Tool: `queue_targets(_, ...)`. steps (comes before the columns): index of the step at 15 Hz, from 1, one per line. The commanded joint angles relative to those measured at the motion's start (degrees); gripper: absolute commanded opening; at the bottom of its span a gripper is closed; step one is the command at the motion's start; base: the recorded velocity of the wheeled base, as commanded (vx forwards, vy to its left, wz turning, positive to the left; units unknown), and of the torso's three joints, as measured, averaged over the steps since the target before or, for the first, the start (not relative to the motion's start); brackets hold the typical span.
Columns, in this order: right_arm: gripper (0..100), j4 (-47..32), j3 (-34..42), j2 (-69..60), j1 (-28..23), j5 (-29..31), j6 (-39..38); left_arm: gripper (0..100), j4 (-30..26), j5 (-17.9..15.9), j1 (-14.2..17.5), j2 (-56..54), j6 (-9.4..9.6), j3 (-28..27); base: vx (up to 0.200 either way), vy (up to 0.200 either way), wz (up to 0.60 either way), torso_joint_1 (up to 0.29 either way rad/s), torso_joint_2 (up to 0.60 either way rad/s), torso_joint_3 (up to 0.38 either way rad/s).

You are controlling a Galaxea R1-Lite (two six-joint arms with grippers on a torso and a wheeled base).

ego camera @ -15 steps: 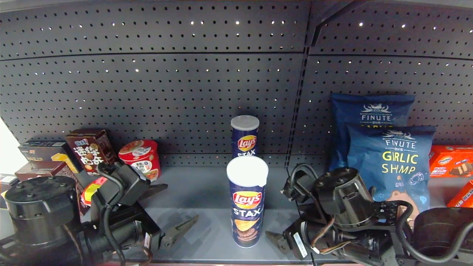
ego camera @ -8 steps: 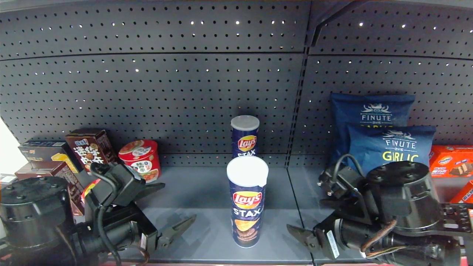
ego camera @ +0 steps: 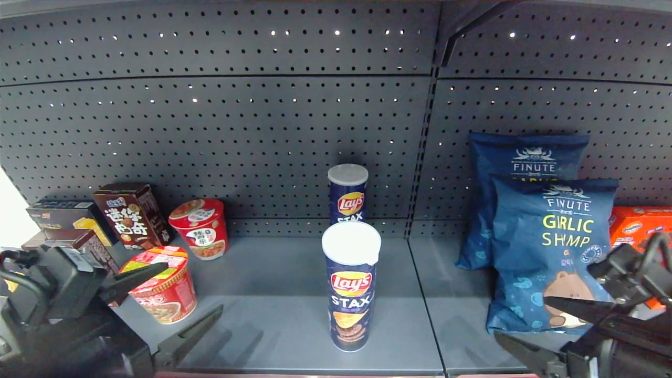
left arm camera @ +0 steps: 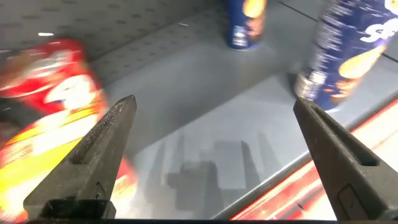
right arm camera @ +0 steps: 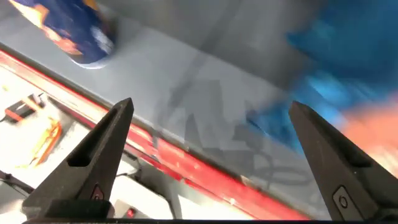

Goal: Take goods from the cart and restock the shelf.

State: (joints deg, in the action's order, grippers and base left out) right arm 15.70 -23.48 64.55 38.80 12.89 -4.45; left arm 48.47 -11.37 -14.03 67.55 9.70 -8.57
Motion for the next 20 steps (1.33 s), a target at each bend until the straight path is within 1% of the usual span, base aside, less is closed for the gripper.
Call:
queue_targets(1, 100, -3.13, 3.79, -12.25, -7.60, 0.21, 0.06, 100, -0.04, 0.04, 4.54, -5.94, -0.04, 0.84, 0.000, 0.000, 0.00, 0.000, 0.00, 0.000)
queue_targets(2, 100, -4.01, 3.79, -14.28, -9.45, 0.21, 0.06, 100, -0.04, 0.04, 4.63, -6.11, 0.05, 0.84, 0.000, 0.000, 0.00, 0.000, 0.00, 0.000)
queue_targets(3, 100, -4.63, 3.79, -18.41, -14.98, 0.30, 0.14, 100, -0.04, 0.04, 6.47, -8.84, 0.05, 1.80, 0.000, 0.000, 0.00, 0.000, 0.00, 0.000)
queue_targets(4, 100, -4.72, 3.79, -21.13, -19.29, 0.30, 0.14, 100, -0.04, 0.12, 7.00, -10.86, 0.05, 2.94, 0.000, 0.000, 0.00, 0.000, 0.00, 0.000)
queue_targets(5, 100, -4.72, 3.88, -22.36, -20.79, 0.30, 0.14, 100, -0.04, 0.21, 7.00, -11.74, 0.05, 3.47, 0.000, 0.000, 0.00, 0.000, 0.00, 0.000)
queue_targets(6, 100, -4.72, 4.32, -26.23, -24.83, 0.30, 0.06, 100, -0.04, 1.00, 7.44, -14.73, 0.05, 5.67, 0.000, 0.000, 0.00, 0.000, 0.00, 0.000)
queue_targets(7, 100, -4.54, 5.46, -29.13, -26.94, 0.56, -0.12, 100, -0.04, 1.18, 8.76, -17.27, 0.05, 7.52, 0.000, 0.000, 0.00, 0.000, 0.00, 0.000)
queue_targets(8, 100, -4.63, 7.48, -34.40, -27.82, 1.88, 0.14, 100, -1.98, 1.44, 9.29, -21.67, -0.21, 8.57, 0.000, 0.000, 0.00, 0.000, 0.00, 0.000)
queue_targets(9, 100, -4.80, 8.71, -36.69, -27.99, 2.85, 0.41, 100, -4.52, 2.23, 9.20, -24.75, -0.21, 8.57, 0.000, 0.000, 0.00, 0.000, 0.00, 0.000)
queue_targets(10, 100, -4.80, 12.23, -41.17, -29.13, 5.40, 1.02, 100, -12.61, 4.52, 9.20, -32.66, -0.12, 8.57, 0.000, 0.000, 0.00, 0.000, 0.00, 0.000)
queue_targets(11, 100, -4.89, 14.78, -44.69, -31.24, 6.01, 1.11, 100, -20.26, 5.40, 9.20, -39.95, -0.04, 8.57, 0.000, 0.000, 0.00, 0.000, 0.00, 0.000)
queue_targets(13, 100, -7.00, 18.82, -50.66, -35.81, 5.75, 1.11, 100, -32.65, 5.57, 9.29, -51.20, -0.04, 8.04, 0.000, 0.000, 0.00, 0.000, 0.00, 0.000)
queue_targets(14, 100, -9.90, 20.40, -55.32, -36.34, 5.75, 1.11, 100, -42.41, 5.57, 9.29, -58.06, -0.04, 6.37, 0.000, 0.000, 0.00, 0.000, 0.00, 0.000)
queue_targets(15, 100, -14.03, 21.55, -60.15, -36.17, 5.75, 1.11, 100, -50.84, 5.49, 9.20, -62.89, 0.05, 4.53, 0.000, 0.000, 0.00, 0.000, 0.00, 0.000)
queue_targets(16, 100, -15.79, 21.72, -61.56, -37.66, 4.96, 1.11, 100, -52.42, 5.40, 9.20, -62.63, -0.12, 3.30, 0.000, 0.000, 0.00, 0.000, 0.00, 0.000)
queue_targets(17, 100, -16.05, 21.63, -62.97, -38.28, 2.58, 1.11, 100, -52.34, 5.57, 9.29, -62.63, 0.05, 3.65, 0.000, 0.000, 0.00, 0.000, 0.00, 0.000)
queue_targets(18, 100, -16.05, 21.63, -63.76, -38.45, 0.83, 1.02, 100, -52.25, 5.84, 9.29, -62.63, 0.14, 5.23, 0.000, 0.000, 0.00, 0.000, 0.00, 0.000)
queue_targets(19, 100, -16.05, 21.63, -64.20, -38.71, 0.21, 1.02, 100, -51.11, 6.19, 9.29, -62.63, 0.05, 6.55, 0.000, 0.000, 0.00, 0.000, 0.00, 0.000)
queue_targets(20, 100, -15.79, 21.72, -64.29, -38.71, 0.12, 0.85, 100, -48.29, 6.01, 9.29, -62.63, -0.48, 7.25, 0.000, 0.000, 0.00, 0.000, 0.00, 0.000)
